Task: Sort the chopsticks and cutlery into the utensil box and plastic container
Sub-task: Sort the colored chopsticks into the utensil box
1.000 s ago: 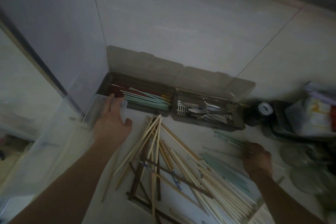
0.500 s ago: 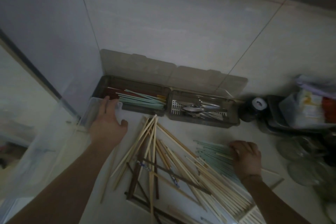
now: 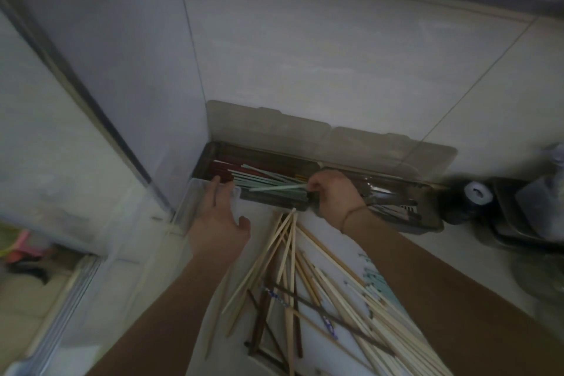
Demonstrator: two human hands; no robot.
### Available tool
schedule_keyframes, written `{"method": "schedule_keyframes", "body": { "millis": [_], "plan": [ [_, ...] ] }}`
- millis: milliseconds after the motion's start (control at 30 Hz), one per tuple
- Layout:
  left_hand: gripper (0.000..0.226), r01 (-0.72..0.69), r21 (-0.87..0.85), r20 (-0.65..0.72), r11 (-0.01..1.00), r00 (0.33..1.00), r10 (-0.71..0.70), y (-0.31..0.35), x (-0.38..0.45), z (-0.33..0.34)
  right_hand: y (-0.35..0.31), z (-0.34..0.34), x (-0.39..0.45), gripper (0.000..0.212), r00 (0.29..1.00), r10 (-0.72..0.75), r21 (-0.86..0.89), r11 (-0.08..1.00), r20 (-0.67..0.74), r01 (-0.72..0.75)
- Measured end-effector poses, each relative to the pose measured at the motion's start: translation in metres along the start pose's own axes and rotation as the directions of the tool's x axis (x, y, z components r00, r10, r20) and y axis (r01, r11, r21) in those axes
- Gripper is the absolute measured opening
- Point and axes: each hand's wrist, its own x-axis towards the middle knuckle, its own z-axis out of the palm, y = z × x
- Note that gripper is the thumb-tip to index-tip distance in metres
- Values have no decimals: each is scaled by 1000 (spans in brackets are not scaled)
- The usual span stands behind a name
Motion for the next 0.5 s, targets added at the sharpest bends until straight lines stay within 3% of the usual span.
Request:
{"method": "schedule_keyframes", "body": {
  "millis": [133, 200, 333, 433, 500],
  "plan": [
    [73, -4, -28, 1, 1000, 1000, 4, 1, -1, -1, -22, 14, 32, 42, 991, 25, -188, 982, 128, 0],
    [70, 9, -57, 22, 998, 1000, -8, 1, -1, -3, -23, 20, 38, 42, 989, 38, -176, 984, 144, -13],
    [69, 28, -76, 32, 997, 999, -26, 2, -2, -4, -8, 28, 32, 45, 1000, -19, 62, 998, -21, 20],
    [70, 22, -77, 19, 997, 1000, -21, 2, -2, -2, 8, 32, 28, 40, 976, 154, 104, 985, -157, -139],
    [69, 26, -79, 30, 997, 999, -24, 2, -2, -2, 10, 31, 28, 37, 960, 235, 82, 971, -151, -225]
  ]
}}
